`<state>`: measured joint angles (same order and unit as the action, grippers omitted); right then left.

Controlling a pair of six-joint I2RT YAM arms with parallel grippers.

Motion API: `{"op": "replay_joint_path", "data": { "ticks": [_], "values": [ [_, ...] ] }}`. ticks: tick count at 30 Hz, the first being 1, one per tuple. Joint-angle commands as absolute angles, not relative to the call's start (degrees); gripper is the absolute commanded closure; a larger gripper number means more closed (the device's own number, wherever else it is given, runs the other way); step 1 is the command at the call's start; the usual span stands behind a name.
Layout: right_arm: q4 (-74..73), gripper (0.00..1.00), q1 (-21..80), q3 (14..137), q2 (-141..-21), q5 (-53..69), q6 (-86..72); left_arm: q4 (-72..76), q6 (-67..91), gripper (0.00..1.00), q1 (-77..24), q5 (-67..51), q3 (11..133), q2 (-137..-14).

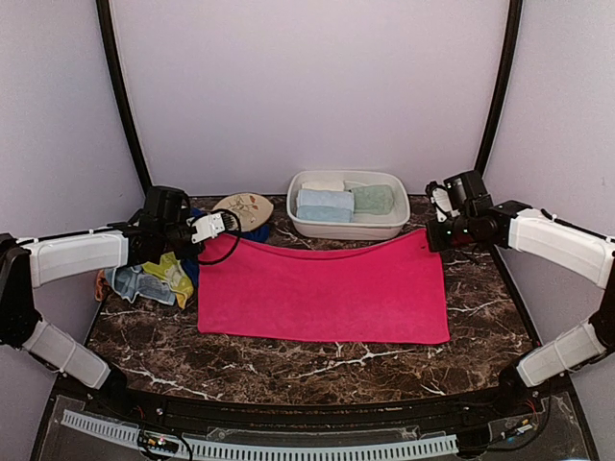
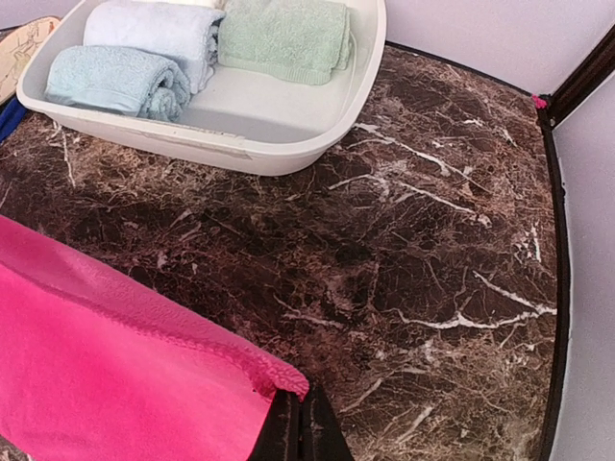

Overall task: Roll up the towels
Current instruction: Fold the towel at the center of the board.

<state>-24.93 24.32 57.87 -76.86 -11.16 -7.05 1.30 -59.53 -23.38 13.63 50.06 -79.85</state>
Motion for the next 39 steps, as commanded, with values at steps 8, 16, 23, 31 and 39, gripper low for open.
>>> {"op": "replay_joint_path", "data": {
  "ticks": [8, 16, 23, 31, 39],
  "values": [
    [-26.1, 1.00, 23.4, 56.3, -75.4, -15.9, -11.9, -4.8, -54.0, 1.00, -20.5, 3.9, 49.4, -77.6],
    [-29.7, 1.00, 27.6, 49.3, -70.4, -18.2, -23.2, -13.8, -50.3, 1.00, -20.5, -0.9, 45.6, -73.6],
    [-33.7, 1.00, 33.8, 47.0, -70.8, -21.1, -33.3, -18.6, -45.8, 1.00, -22.0, -5.6, 41.9, -68.9],
    [-40.0, 1.00, 36.5, 42.8, -69.9, -26.0, -44.4, -18.2, -43.2, 1.00, -25.7, -4.7, 36.2, -66.1],
    [-41.8, 1.00, 37.0, 40.4, -68.3, -27.5, -50.2, -17.7, -43.1, 1.00, -26.3, -3.1, 33.8, -64.6]
  ]
}}
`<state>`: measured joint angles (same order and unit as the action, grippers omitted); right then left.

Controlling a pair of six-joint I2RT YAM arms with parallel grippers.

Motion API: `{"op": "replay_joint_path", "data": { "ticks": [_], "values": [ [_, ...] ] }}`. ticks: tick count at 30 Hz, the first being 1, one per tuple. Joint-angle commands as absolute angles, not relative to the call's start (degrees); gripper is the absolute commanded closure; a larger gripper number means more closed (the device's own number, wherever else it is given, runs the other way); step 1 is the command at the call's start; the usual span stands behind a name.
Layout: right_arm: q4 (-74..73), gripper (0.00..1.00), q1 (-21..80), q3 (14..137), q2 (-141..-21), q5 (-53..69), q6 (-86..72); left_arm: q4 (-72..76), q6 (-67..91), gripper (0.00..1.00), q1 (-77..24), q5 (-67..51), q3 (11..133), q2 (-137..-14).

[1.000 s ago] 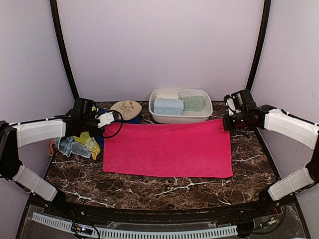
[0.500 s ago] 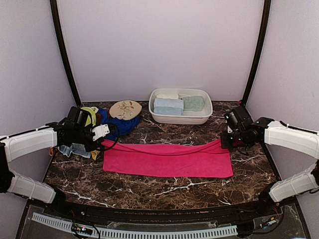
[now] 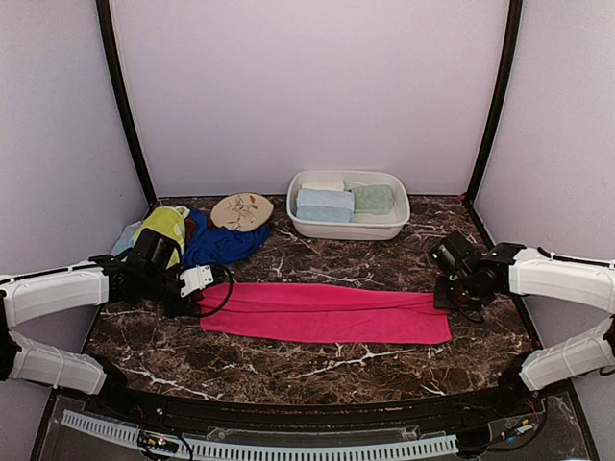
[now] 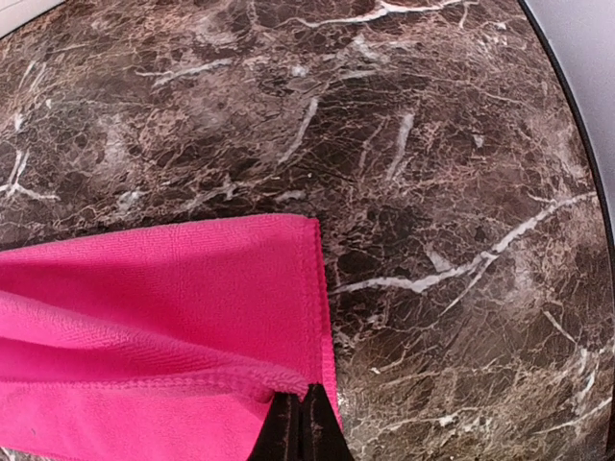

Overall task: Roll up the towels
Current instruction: Fold the towel at the center of the board.

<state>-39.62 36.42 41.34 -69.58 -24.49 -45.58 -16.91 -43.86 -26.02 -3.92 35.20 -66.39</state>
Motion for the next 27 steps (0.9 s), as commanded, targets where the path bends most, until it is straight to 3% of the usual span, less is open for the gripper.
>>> {"op": "replay_joint_path", "data": {
  "ticks": [1, 24, 27],
  "values": [
    [-42.0, 1.00, 37.0, 40.1, -68.0, -27.8, -50.6, -17.7, -43.3, 1.00, -26.2, -2.7, 33.5, -64.3],
    [-41.3, 1.00, 44.1, 31.0, -61.4, -23.0, -59.4, -21.3, -43.4, 1.00, -29.1, -4.8, 29.3, -65.5],
    [-41.2, 0.82, 44.4, 30.0, -58.8, -21.5, -60.1, -21.4, -44.0, 0.99, -29.1, -3.7, 29.0, -65.2]
  ]
}}
